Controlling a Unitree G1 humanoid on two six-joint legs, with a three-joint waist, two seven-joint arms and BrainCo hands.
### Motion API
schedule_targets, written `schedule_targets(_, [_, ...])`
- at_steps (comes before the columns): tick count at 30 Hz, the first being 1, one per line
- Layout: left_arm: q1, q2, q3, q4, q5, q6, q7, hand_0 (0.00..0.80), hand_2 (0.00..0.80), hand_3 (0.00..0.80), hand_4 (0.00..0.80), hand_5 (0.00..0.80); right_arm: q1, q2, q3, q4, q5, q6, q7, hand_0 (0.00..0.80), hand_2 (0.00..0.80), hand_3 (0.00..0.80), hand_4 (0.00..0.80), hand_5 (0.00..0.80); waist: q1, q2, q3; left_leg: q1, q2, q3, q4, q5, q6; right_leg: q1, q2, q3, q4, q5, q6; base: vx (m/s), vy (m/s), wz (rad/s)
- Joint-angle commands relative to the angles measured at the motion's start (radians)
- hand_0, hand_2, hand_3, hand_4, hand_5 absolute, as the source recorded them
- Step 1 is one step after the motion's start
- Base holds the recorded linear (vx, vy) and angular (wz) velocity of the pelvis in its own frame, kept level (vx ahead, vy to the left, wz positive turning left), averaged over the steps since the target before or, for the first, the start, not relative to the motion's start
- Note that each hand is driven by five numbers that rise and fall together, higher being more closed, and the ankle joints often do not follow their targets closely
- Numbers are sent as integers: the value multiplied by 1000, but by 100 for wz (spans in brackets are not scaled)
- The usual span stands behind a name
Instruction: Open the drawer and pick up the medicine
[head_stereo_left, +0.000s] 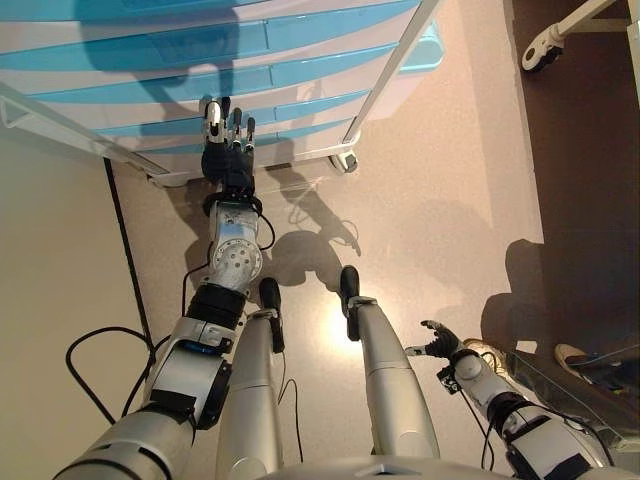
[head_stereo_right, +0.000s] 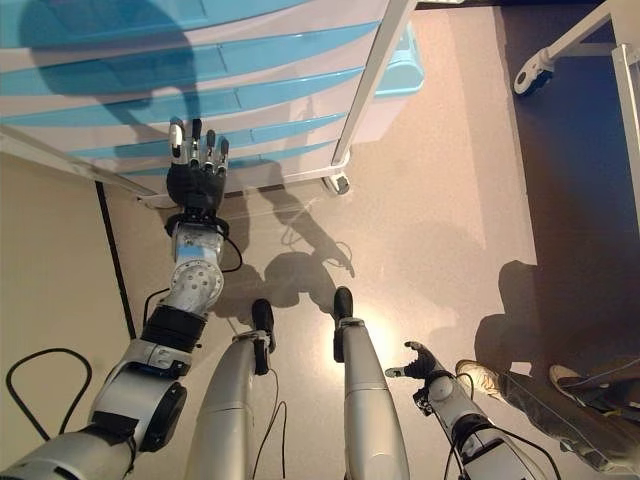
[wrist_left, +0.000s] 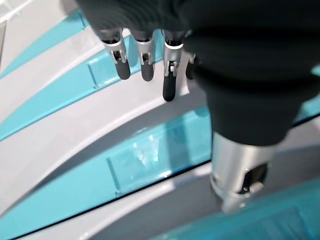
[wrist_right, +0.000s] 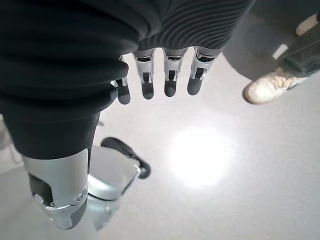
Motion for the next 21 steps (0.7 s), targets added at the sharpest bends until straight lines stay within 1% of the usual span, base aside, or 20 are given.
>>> schedule_targets(1, [-208,86,18,-142,65,-100,-127,0,0,0,0,0,65,-48,45,35,-26,-2,8,0,0,0,0,0,11,47,-70,105,-35,-68,-55,-81,15,80,-18,-31,-153,95,55,6,-9,14])
schedule_targets(3, [-213,86,15,-145,60,-98,-130,0,0,0,0,0,66,-47,49,34,-27,-1,9,0,0,0,0,0,12,47,-69,114,-36,-68,-62,-77,13,88,-20,-32,-156,97,56,-53,-11,15])
schedule_targets(4, [-222,91,12,-142,60,-99,-132,0,0,0,0,0,66,-47,51,33,-28,-2,11,0,0,0,0,0,10,43,-62,121,-40,-60,-79,-39,14,100,-28,-37,-180,132,49,1,-8,10])
schedule_targets(5, [-222,92,12,-141,59,-99,-132,0,0,0,0,0,67,-47,52,34,-28,-2,11,0,0,0,0,0,14,47,-65,138,-37,-70,-79,-70,10,111,-22,-34,-170,101,55,1,-4,7])
schedule_targets(6, [-227,97,11,-137,61,-99,-136,0,0,0,0,0,68,-47,53,33,-28,-4,13,0,0,0,0,0,15,46,-66,153,-41,-71,-93,-62,8,125,-25,-36,-181,108,55,0,0,0])
schedule_targets(7, [-228,96,11,-137,61,-99,-136,0,0,0,0,0,67,-47,52,32,-28,-5,13,0,0,0,0,0,12,42,-59,141,-44,-61,-94,-33,12,117,-31,-39,-190,136,49,-98,-8,1])
schedule_targets(8, [-236,99,14,-131,58,-100,-137,0,0,0,0,0,69,-51,54,34,-30,-4,13,0,0,0,0,0,11,41,-61,156,-45,-61,-109,-26,9,136,-34,-40,-206,143,50,-92,-10,0])
schedule_targets(13, [-262,107,13,-107,51,-101,-134,0,0,0,0,0,76,-55,60,33,-38,-5,16,0,0,0,0,0,5,39,-65,177,-44,-63,-123,-18,2,162,-35,-46,-226,150,50,0,0,0])
schedule_targets(16, [-297,120,13,-66,52,-102,-123,0,0,0,0,0,82,-55,67,37,-48,-3,17,0,0,0,0,0,-4,36,-79,188,-40,-66,-134,-13,-5,178,-34,-52,-246,154,51,33,-15,-2])
schedule_targets(20, [-307,136,19,-52,57,-101,-115,0,0,0,0,0,86,-53,76,43,-64,1,22,0,0,0,0,0,-7,38,-93,198,-38,-68,-143,-11,-8,189,-32,-50,-258,156,54,8,-2,0])
schedule_targets(21, [-307,137,19,-52,56,-101,-115,53,53,53,53,53,86,-53,76,43,-64,1,22,0,0,0,0,0,-7,38,-93,198,-38,-68,-143,-11,-8,189,-32,-50,-258,156,54,0,0,0])
